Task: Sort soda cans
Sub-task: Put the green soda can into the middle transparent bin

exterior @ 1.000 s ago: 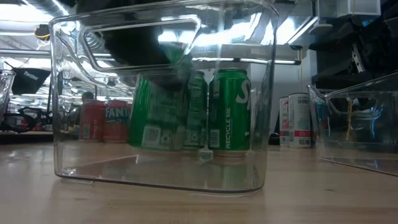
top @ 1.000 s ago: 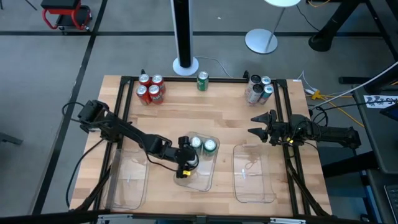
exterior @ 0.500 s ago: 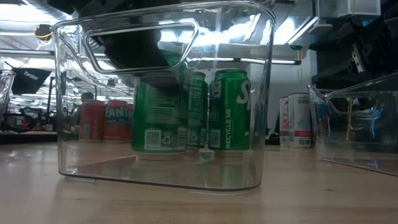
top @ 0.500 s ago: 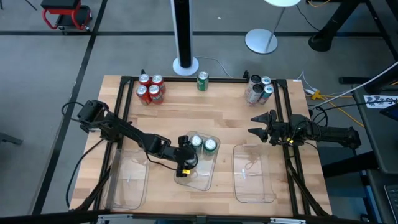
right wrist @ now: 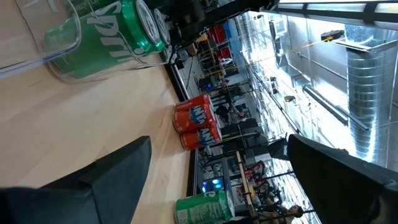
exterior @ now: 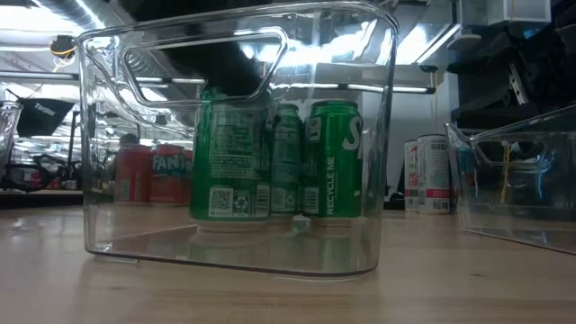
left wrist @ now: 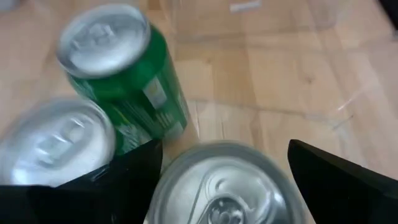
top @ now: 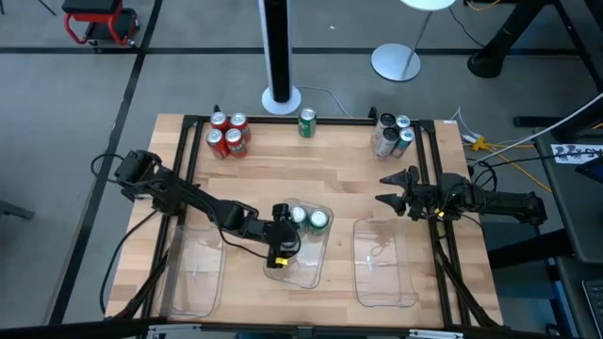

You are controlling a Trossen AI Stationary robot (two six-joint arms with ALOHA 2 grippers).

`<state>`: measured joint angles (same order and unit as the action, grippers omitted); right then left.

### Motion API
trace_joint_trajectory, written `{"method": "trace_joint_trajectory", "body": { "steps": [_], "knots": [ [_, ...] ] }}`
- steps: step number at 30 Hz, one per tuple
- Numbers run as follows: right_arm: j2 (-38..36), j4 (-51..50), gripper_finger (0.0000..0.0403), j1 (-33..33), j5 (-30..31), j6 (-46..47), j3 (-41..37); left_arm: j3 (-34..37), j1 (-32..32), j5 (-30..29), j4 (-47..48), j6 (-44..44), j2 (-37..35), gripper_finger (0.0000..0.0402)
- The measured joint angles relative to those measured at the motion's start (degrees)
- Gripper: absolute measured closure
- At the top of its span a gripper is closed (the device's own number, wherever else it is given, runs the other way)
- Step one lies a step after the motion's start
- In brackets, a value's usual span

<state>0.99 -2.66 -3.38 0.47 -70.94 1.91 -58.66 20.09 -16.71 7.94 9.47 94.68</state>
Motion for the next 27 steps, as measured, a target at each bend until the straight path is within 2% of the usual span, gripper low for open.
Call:
{"method": "trace_joint_trajectory", "body": {
  "steps": [8, 14, 17, 23, 27],
  "knots": [
    [-0.01, 0.03, 0.0027, -0.02, 0.01, 0.01, 0.0, -0.72, -0.35, -2.11, 0.42, -2.44, -8.01, 0.0066],
    [0.0, 0.25, 0.0027, 0.01, 0.02, 0.01, 0.0, -0.72, -3.38, -5.64, -1.96, -2.53, -13.39, 0.0066],
    [0.0, 0.29, 0.0027, -0.01, 0.02, 0.01, 0.0, -0.72, -5.55, -7.87, -3.64, -4.08, -14.83, 0.0066],
    [0.01, 0.29, 0.0027, -0.01, 0.02, -0.02, 0.0, -0.72, -9.85, -8.05, -7.23, -7.97, -15.31, 0.0065],
    [0.0, 0.24, 0.0027, 0.01, 0.0, -0.02, 0.0, -0.72, -12.5, -7.81, -7.72, -8.44, -15.31, 0.0042]
  ]
}}
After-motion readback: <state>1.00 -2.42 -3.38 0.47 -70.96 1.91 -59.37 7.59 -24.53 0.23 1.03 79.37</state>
